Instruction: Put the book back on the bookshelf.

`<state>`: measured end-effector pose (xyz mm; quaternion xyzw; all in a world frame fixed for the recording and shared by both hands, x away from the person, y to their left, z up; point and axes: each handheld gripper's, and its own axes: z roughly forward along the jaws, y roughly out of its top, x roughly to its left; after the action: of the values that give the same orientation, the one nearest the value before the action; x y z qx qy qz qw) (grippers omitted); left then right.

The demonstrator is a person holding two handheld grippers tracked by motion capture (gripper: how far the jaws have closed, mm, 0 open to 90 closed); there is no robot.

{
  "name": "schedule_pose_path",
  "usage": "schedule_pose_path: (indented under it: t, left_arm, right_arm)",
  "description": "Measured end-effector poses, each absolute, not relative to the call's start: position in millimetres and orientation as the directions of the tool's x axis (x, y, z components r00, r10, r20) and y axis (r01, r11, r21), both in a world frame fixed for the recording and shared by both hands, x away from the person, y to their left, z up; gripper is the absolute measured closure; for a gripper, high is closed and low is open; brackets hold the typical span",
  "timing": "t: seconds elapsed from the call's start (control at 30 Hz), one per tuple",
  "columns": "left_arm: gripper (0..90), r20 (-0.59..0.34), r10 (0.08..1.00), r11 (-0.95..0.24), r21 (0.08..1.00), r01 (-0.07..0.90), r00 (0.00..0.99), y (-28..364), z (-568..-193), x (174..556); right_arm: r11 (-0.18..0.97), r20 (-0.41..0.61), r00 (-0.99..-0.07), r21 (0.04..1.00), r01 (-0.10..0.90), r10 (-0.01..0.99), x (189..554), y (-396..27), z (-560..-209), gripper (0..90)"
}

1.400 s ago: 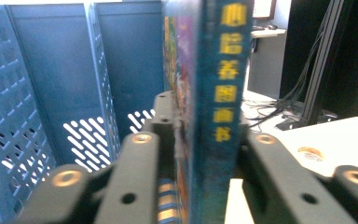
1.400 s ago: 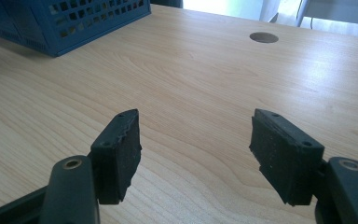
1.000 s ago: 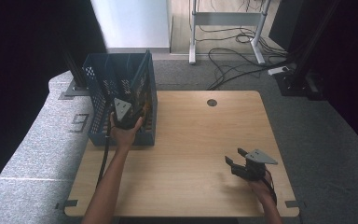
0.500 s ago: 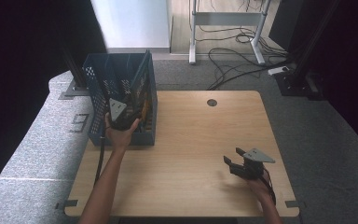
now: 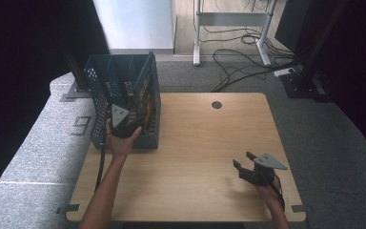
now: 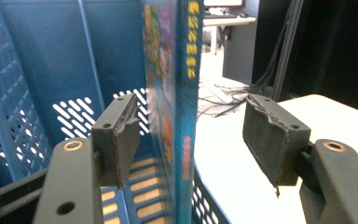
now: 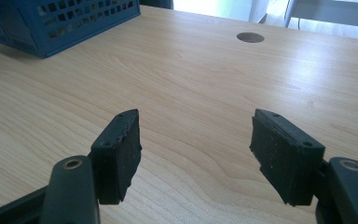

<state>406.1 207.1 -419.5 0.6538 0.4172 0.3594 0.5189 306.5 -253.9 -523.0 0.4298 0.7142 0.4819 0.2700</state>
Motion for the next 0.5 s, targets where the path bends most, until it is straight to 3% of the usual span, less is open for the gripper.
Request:
schedule_pose_path:
  t: [0.27, 0.5]
  left_arm:
    - [34.7, -0.069, 0.896, -0.039, 0.972, 0.232, 0.438, 219, -425, 399]
    - [34.6, -0.096, 0.888, -0.026, 0.966, 0.258, 0.449, 225, -433, 388]
  right_arm:
    - [0.173, 0.028, -0.494, 0.918, 0.357, 0.869, 307, -251, -526, 32.0]
    - [0.178, 0.025, -0.502, 0.919, 0.352, 0.865, 306, -251, -524, 32.0]
